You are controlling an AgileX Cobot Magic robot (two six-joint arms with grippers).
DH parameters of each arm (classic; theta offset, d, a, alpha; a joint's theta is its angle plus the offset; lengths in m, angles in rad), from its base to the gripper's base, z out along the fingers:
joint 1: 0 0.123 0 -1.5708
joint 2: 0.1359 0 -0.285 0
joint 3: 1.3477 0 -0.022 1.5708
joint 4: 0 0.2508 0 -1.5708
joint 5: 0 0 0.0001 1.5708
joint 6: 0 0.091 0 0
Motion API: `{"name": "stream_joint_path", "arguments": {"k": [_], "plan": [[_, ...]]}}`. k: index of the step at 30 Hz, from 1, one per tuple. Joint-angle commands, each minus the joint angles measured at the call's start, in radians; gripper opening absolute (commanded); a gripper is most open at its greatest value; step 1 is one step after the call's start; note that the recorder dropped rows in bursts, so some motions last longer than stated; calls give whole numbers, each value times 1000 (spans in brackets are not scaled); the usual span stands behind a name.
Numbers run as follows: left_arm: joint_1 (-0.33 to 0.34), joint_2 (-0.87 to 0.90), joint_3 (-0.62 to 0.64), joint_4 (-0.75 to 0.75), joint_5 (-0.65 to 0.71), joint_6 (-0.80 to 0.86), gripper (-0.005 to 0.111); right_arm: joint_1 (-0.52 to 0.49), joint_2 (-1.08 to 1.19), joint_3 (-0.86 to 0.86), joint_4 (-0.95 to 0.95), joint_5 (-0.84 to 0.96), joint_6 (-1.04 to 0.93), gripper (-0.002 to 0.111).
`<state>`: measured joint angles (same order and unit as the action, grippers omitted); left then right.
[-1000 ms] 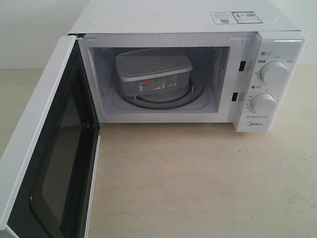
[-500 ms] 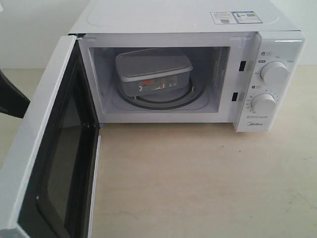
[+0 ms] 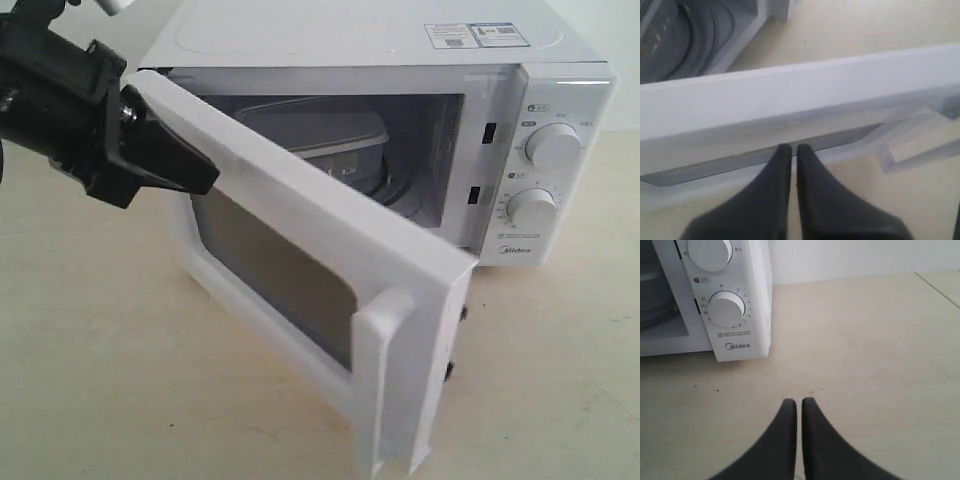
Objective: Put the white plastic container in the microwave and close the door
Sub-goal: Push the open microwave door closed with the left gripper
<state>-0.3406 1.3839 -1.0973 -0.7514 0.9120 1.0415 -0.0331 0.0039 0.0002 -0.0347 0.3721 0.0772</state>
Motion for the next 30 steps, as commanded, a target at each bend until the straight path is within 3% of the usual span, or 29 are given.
{"name": "stream_joint_path", "arguments": {"k": [1,18,30], "plan": [[-8,1,-1,-31,-44,30,4,-5,-4,0,0,-10,-8,1],[-8,1,-1,-15,-100,51,4,-5,-4,0,0,-10,-8,1],[-8,7,-1,-71,-286,51,4,-5,-4,0,0,-10,-8,1]]}}
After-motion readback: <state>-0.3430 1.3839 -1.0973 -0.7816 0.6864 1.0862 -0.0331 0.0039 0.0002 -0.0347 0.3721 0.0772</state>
